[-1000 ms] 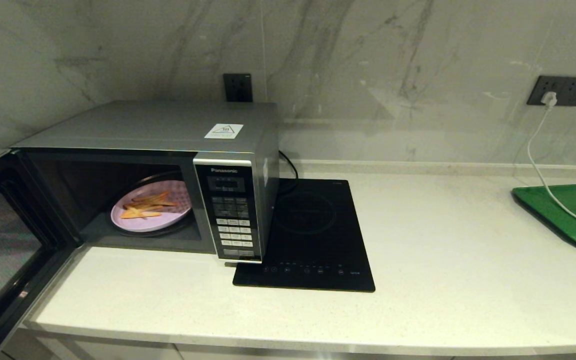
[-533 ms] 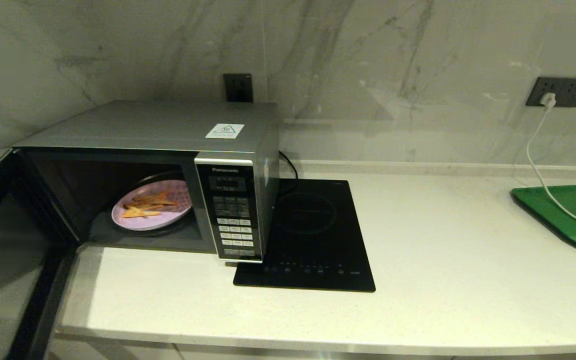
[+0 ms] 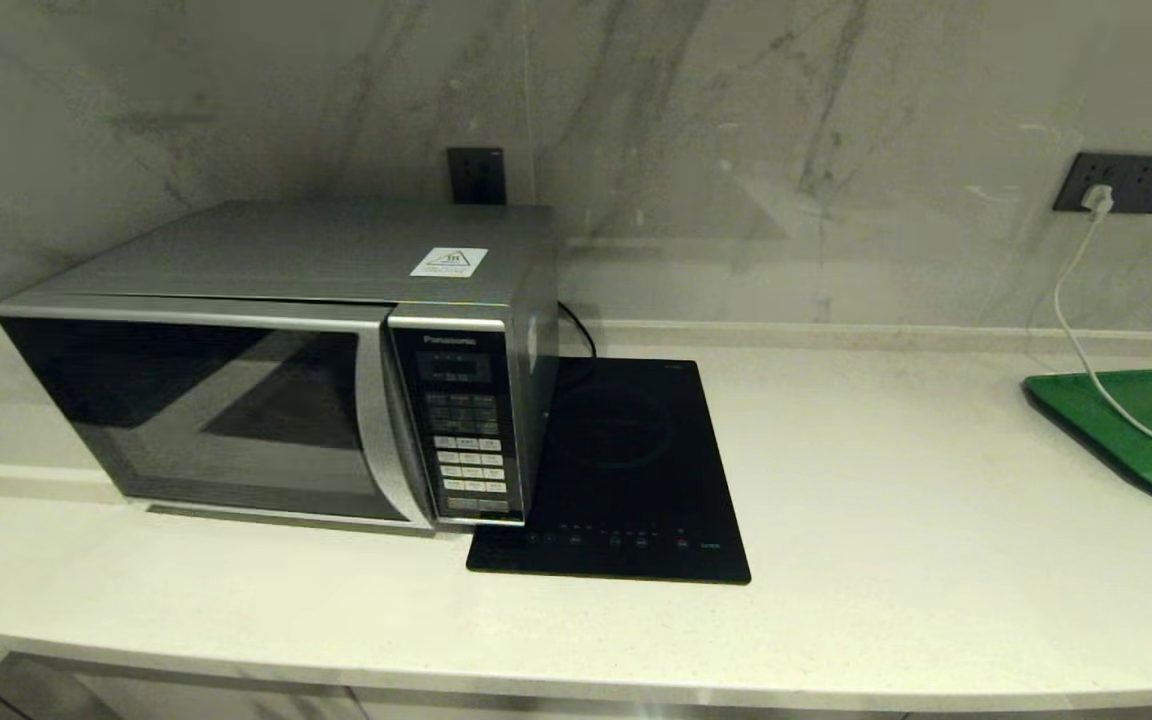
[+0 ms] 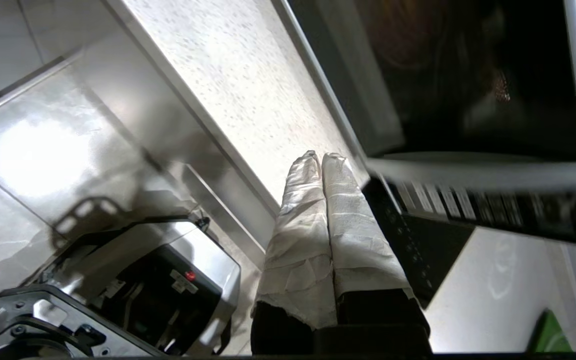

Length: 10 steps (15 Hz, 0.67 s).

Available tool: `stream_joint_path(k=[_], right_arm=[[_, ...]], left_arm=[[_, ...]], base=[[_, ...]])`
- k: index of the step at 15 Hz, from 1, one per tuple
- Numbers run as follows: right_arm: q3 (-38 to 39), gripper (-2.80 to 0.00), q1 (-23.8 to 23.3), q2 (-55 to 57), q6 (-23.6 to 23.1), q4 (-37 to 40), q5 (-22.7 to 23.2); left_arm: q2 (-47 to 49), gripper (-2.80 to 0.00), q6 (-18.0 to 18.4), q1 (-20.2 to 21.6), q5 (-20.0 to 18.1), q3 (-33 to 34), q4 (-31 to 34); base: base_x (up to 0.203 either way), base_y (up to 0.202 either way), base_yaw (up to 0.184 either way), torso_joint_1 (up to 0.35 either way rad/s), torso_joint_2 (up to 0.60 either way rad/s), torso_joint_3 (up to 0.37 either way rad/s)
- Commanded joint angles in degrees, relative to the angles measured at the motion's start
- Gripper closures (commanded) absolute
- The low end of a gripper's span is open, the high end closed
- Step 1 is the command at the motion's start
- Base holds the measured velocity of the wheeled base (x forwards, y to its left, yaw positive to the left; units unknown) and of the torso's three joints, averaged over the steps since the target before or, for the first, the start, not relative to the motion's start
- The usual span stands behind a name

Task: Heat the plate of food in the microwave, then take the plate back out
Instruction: Close the microwave oven

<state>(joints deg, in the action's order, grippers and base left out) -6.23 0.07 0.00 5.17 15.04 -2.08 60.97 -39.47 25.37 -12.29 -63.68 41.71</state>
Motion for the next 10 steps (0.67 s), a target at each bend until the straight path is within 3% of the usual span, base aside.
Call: stream_joint_path(k=[1, 4, 5, 8, 10], right_arm=[[0.0, 0.00, 0.0, 0.0, 0.0, 0.1, 0.0], [0.0, 0.00, 0.0, 0.0, 0.0, 0.1, 0.0], [0.0, 0.00, 0.0, 0.0, 0.0, 0.1, 0.0], [0.0, 0.00, 0.0, 0.0, 0.0, 0.1, 0.0], [0.0, 0.00, 0.0, 0.0, 0.0, 0.1, 0.0]], left_arm=[[-1.2, 0.00, -0.4, -5.3, 0.1, 1.5, 0.2], [5.4, 0.00, -2.2, -18.8, 1.8, 2.6, -1.3], [9.7, 0.00, -4.1, -23.7, 4.6, 2.6, -3.0], [18.7, 0.00, -11.9, -38.4, 19.3, 3.2, -9.1], [20.2, 0.00, -14.1, -46.7, 22.9, 4.2, -10.8]], base=[[0.000, 0.000, 0.000, 0.000, 0.00, 0.000], [0.000, 0.000, 0.000, 0.000, 0.00, 0.000], [0.000, 0.000, 0.000, 0.000, 0.00, 0.000], [0.000, 0.000, 0.000, 0.000, 0.00, 0.000], [0.000, 0.000, 0.000, 0.000, 0.00, 0.000]])
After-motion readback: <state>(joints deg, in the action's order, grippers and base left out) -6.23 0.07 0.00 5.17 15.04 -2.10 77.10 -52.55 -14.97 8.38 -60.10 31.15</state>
